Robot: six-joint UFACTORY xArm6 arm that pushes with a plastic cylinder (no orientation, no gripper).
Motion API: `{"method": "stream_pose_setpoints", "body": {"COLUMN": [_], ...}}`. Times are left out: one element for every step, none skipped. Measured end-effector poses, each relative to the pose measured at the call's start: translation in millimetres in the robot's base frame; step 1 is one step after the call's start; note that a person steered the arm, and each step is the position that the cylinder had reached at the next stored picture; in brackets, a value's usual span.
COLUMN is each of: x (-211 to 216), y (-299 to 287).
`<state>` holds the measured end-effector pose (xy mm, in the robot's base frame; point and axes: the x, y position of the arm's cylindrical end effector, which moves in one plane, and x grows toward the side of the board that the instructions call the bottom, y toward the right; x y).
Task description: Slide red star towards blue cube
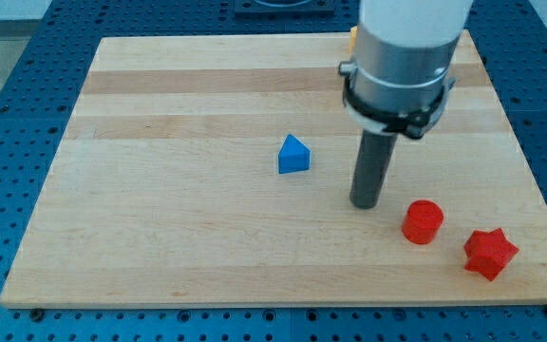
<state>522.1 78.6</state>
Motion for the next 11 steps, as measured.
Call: {"method": "stream_pose_setpoints", "body": {"x": [48,97,97,97,96,96,96,90,72,59,51], "y": [-18,2,6,31,99,134,134,134,134,134,134]}}
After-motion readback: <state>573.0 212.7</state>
